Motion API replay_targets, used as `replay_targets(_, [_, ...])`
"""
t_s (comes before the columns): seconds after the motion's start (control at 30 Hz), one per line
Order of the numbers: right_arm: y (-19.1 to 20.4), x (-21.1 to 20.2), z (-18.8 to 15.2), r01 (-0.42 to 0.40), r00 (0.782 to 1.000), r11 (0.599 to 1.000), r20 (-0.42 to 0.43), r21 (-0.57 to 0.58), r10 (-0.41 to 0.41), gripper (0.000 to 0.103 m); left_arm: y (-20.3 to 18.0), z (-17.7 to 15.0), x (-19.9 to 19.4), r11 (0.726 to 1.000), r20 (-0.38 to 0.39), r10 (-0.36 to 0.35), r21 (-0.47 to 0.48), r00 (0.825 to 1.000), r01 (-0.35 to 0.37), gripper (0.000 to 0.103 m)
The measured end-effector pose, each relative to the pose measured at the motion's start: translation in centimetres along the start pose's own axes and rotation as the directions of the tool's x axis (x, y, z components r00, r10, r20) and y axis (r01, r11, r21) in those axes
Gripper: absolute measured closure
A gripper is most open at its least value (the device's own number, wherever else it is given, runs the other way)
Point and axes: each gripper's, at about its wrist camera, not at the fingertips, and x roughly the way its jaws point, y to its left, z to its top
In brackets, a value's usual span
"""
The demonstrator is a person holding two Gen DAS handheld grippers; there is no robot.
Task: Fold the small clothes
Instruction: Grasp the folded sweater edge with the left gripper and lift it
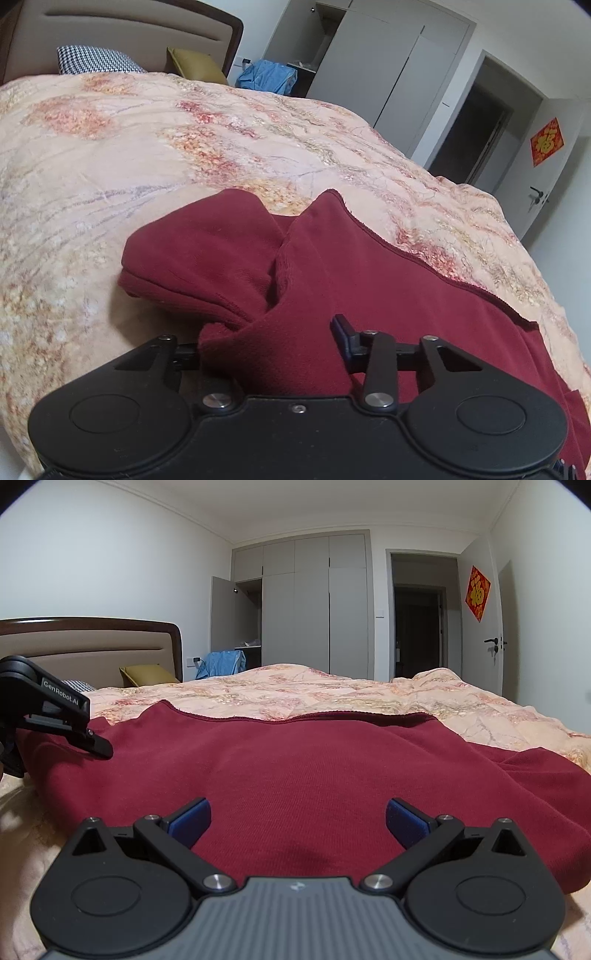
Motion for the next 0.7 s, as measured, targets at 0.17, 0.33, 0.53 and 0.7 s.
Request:
replay_targets(0.17, [-0.1,-0.1,0.0,-0.003,1.000,1.000,0.001,0.005,0.003,0.000,-0.2,0.3,-0.2,1.000,-0.003,0.005,0.014,1.000,-0.004,0.069])
replay_targets(0.33, [-0.2,-0.1,-0.1,-0.009,1.000,1.000,0.000,0.011,0.009,0.000,-0.8,0.7,-0.6,0.999,0.007,0.003,0.046,1.000,-0.004,0.073])
replay_targets(0.53, [-0.6,0.0,-0.1,-0.020,1.000,0.999,0.000,0.025,0.020,0.000,-1.6,1.1,-1.1,0.997,0.015,0.000,0.074,1.000,-0.001,0.078])
replay_targets(0.7, [-1.2,-0.8,0.4,-0.027,0.999,0.998,-0.017,0.057,0.028,0.000,-2.5,1.7,-1.6,0.993,0.027,-0.006,0.122,1.000,0.003,0.083])
